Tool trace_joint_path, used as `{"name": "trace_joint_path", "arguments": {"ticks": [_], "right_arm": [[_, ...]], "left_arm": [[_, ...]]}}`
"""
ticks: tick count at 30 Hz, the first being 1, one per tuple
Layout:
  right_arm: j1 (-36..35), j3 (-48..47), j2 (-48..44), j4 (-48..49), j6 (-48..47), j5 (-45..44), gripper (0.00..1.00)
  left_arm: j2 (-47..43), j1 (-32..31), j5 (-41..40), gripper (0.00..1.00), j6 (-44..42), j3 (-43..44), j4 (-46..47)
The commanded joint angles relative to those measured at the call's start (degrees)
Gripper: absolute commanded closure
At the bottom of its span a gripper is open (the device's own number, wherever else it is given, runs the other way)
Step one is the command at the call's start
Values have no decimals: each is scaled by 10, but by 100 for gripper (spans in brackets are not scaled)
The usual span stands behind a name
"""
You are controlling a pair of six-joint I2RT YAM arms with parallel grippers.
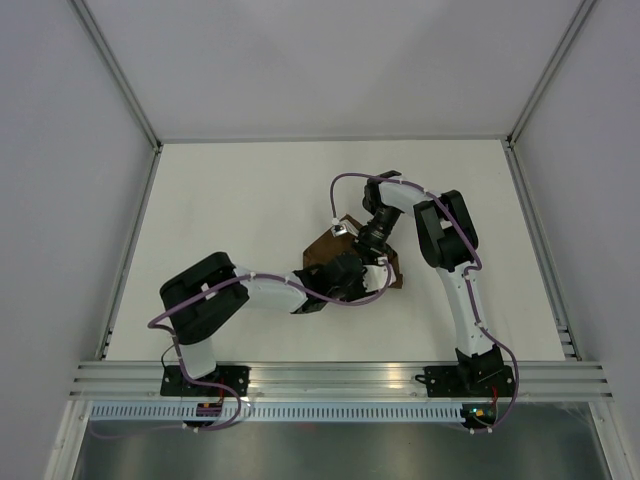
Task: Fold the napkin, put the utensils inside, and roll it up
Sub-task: Roll the napkin with the utensil
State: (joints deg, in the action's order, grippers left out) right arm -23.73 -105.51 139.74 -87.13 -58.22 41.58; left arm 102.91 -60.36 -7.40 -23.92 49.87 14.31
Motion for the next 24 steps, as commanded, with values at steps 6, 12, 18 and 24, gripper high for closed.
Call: {"name": "trace_joint_path", "arguments": {"ticks": [6, 12, 18, 24], "right_arm": [[-2, 7, 43, 60, -23, -57, 84], [5, 12, 22, 66, -19, -25, 74], [19, 35, -41, 87, -12, 18, 53], [63, 38, -114, 122, 36, 76, 47]], "left_arm": [[50, 15, 59, 64, 7, 29, -2], [66, 35, 120, 91, 28, 35, -28], [77, 67, 213, 98, 42, 35, -60], [91, 86, 275, 98, 48, 34, -74]]}}
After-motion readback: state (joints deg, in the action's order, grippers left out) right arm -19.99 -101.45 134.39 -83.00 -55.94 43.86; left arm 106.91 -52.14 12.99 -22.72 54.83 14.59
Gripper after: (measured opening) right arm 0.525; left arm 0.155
